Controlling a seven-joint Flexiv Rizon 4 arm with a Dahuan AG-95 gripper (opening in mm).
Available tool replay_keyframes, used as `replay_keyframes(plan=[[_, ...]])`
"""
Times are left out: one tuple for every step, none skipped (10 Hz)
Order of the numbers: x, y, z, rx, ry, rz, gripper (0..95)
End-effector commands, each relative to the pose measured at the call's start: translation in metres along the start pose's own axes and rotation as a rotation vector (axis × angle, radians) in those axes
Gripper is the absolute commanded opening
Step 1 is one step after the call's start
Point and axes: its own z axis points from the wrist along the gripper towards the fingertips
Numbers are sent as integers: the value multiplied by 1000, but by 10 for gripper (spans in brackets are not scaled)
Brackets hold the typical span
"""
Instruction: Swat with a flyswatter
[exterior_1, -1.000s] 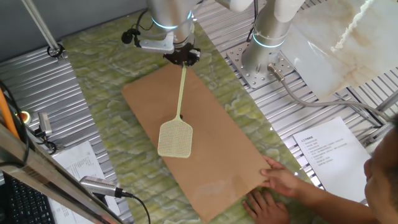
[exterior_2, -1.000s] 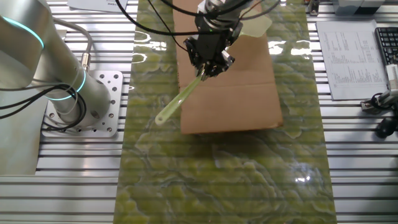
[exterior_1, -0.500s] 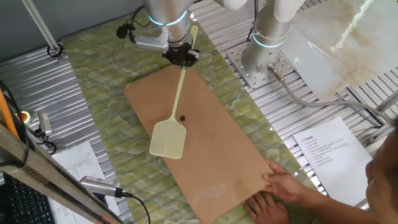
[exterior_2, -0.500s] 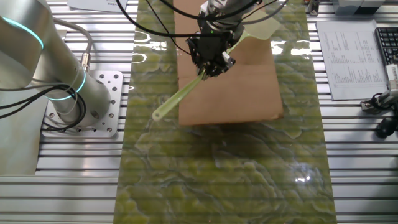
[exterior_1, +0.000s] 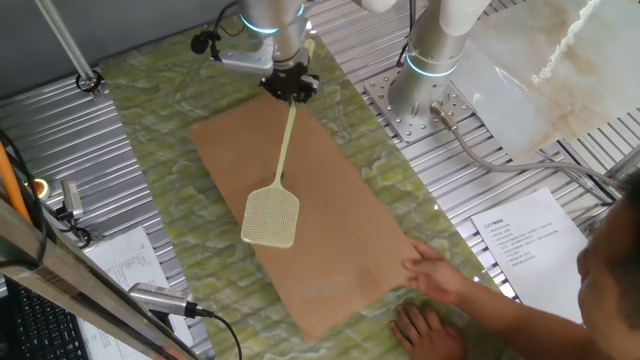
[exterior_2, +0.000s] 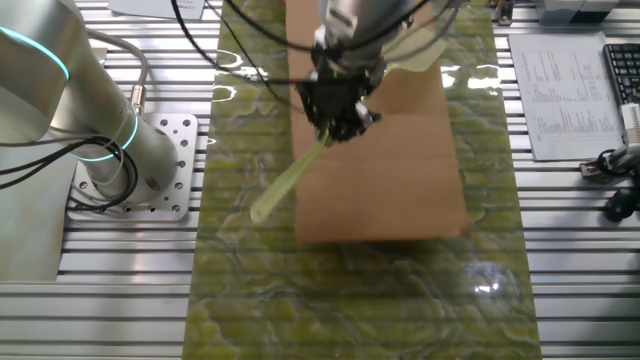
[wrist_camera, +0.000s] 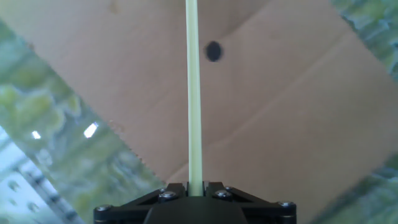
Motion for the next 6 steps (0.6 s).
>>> replay_keyframes(plan=[[29,-13,13,20,85,-252,0],[37,-14,14,27,92,-273,0],[43,-15,14,29,95,-291,0],[44,-15,14,25,94,-289,0],[40,-15,15,17,80,-275,0],[28,-14,16,5,56,-244,0]])
